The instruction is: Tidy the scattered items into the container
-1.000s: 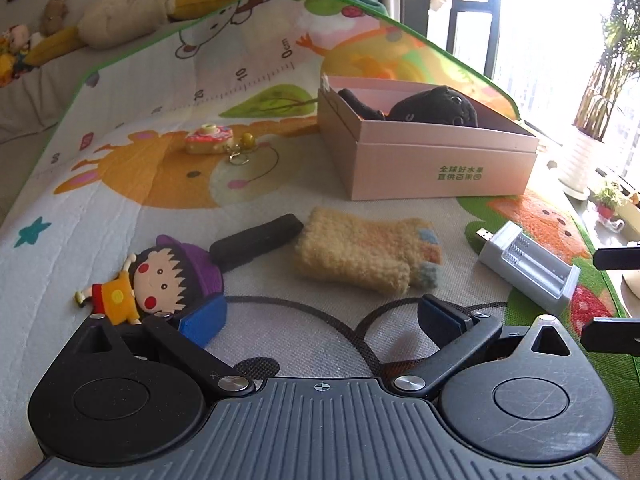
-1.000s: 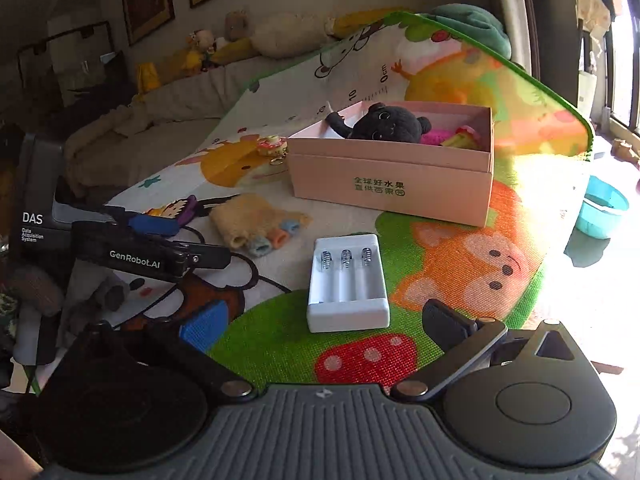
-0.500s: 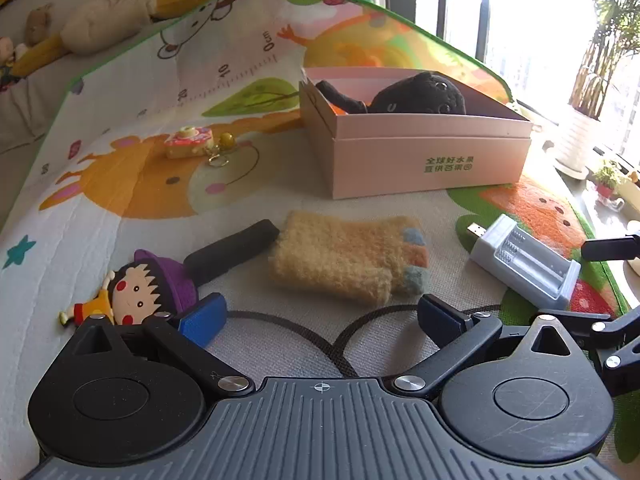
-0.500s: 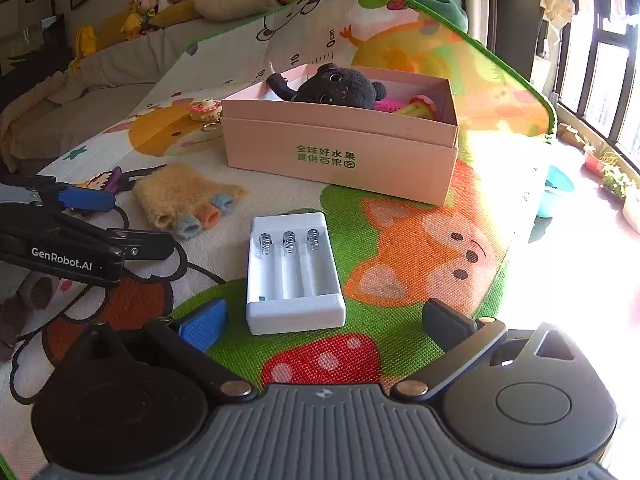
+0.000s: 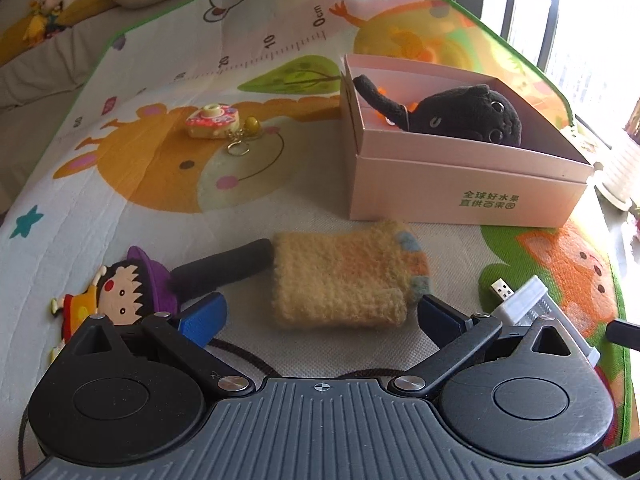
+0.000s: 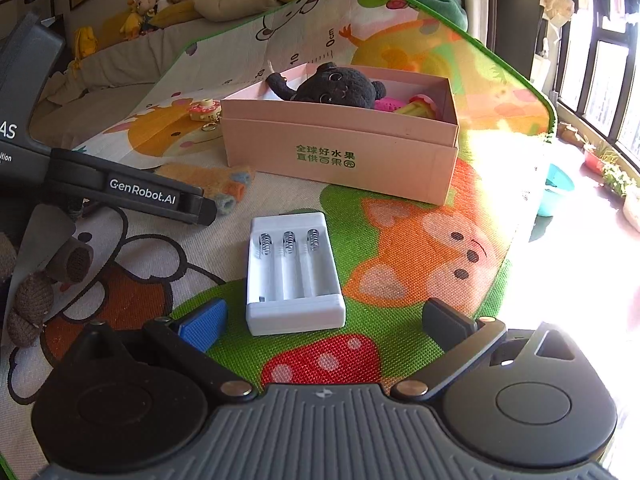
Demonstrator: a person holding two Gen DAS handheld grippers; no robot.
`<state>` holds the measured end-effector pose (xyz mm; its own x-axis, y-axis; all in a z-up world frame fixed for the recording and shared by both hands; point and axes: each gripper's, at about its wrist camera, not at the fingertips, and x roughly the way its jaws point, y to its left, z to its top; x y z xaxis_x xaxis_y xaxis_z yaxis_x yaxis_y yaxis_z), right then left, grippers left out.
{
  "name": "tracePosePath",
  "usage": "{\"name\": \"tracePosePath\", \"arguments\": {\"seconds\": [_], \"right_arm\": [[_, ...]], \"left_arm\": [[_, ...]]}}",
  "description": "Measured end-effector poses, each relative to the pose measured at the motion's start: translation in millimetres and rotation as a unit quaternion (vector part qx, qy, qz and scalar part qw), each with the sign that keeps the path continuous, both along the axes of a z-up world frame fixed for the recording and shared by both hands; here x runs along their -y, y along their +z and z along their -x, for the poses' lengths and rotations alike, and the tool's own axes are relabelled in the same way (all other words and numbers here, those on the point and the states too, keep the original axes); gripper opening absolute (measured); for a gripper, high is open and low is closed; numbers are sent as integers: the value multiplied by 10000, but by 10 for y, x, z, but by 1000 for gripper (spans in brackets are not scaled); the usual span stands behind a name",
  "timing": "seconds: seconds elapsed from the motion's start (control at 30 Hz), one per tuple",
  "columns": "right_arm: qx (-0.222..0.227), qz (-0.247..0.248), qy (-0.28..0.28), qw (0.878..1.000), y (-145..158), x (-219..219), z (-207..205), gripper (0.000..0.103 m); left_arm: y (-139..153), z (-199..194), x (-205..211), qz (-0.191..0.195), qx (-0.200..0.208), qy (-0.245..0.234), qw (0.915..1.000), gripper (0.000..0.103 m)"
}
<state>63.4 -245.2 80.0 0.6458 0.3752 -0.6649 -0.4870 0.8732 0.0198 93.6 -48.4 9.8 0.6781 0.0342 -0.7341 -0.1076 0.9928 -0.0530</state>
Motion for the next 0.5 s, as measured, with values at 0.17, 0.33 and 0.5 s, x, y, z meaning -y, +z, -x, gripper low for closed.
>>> {"name": "tracePosePath", "arguments": {"seconds": [0.17,0.33,0.5], "right_arm": [[-1,-5,-1,10000,3,-2,14,103],[-6,-18,-1,10000,7,0,17,103],[-6,-19,-5,10000,9,-1,19,103]], "left_arm": [[104,-181,-54,629,59,313,9975,103],[100,-221,50,179,236,73,9995,103],[-18,-417,50,-490,105,-135,9987,103]]}}
